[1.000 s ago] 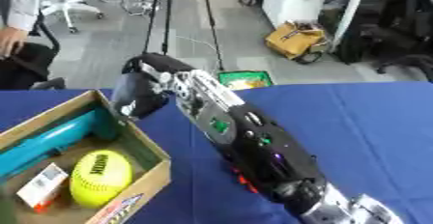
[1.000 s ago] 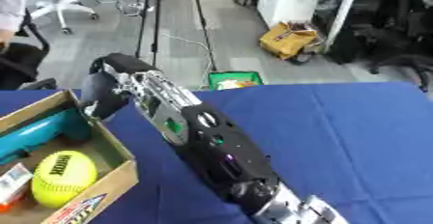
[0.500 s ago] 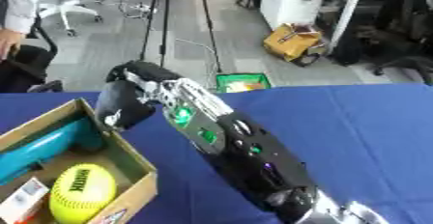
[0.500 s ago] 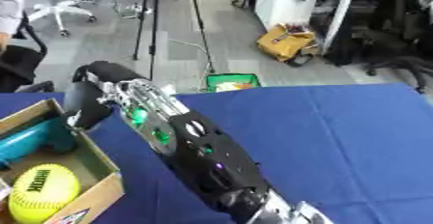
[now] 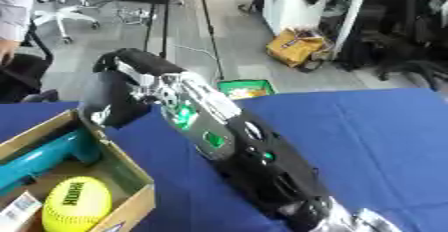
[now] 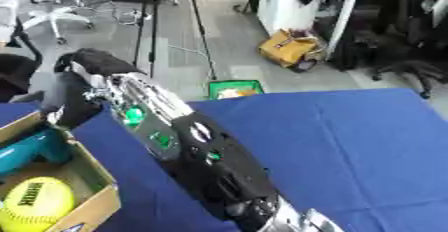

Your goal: Pick up objects on the table and place them in the box.

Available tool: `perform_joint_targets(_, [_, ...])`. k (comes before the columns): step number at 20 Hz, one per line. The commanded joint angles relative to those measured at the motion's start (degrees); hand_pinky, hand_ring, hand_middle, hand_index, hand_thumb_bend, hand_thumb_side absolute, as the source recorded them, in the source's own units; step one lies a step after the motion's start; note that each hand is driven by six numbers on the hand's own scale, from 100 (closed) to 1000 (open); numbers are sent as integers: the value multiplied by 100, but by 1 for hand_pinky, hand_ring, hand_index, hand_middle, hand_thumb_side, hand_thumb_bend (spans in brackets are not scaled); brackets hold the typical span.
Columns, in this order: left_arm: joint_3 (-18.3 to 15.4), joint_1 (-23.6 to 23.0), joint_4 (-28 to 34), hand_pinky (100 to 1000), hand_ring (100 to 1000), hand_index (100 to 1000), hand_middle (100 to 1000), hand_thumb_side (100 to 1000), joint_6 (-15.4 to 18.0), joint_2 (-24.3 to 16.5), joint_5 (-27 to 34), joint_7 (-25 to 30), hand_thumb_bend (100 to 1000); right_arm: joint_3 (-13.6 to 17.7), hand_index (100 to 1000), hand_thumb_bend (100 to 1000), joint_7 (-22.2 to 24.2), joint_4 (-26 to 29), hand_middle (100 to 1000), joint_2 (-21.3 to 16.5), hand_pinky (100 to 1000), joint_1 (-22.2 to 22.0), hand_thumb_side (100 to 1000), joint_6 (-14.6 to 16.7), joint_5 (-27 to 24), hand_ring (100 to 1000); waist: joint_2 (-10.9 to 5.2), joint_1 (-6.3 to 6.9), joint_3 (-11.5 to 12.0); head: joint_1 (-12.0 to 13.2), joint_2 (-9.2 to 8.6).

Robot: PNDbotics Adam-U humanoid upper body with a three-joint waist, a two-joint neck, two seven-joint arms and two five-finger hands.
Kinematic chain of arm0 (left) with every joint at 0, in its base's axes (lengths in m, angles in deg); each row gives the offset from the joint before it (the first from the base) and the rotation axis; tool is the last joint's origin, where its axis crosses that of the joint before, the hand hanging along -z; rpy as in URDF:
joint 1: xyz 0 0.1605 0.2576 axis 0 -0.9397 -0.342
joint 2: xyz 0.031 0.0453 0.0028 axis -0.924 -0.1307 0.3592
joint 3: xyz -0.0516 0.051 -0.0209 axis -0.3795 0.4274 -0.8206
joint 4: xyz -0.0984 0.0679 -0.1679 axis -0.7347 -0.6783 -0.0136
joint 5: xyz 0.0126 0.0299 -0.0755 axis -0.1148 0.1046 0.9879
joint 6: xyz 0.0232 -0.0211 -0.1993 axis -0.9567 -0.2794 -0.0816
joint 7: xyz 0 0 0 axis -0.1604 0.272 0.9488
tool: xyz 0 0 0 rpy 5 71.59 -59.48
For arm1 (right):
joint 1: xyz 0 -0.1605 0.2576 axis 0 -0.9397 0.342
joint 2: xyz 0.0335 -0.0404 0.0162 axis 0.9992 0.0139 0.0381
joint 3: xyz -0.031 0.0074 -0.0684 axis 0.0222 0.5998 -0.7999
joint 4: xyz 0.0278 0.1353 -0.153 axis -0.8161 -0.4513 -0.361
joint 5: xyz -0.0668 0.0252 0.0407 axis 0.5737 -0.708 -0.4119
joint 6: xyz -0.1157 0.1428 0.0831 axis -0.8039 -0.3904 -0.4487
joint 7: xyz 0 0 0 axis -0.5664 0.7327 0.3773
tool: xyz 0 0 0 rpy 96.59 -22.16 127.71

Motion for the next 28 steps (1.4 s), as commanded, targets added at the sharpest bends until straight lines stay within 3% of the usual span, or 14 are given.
perform_joint_targets(1, [-36, 10, 85, 1000, 913, 858, 970, 827, 9, -79, 22, 16, 100, 87, 461, 100, 91, 409, 443, -141, 100, 118, 310, -146, 70, 458, -173, 32, -5, -18, -22])
perform_joint_targets(13, [-43, 4, 85, 1000, 913, 858, 970, 827, 17, -90, 24, 4, 100, 88, 459, 100, 285, 783, 438, -216, 100, 81, 313, -264, 71, 454, -214, 41, -52, -33, 33])
perform_joint_targets(28, [-25, 101, 85, 1000, 913, 858, 968, 823, 58, -51, 44, -7, 100, 8, 456, 100, 88, 366, 432, 35, 100, 202, 326, -219, 221, 449, -119, 15, 160, -159, -84])
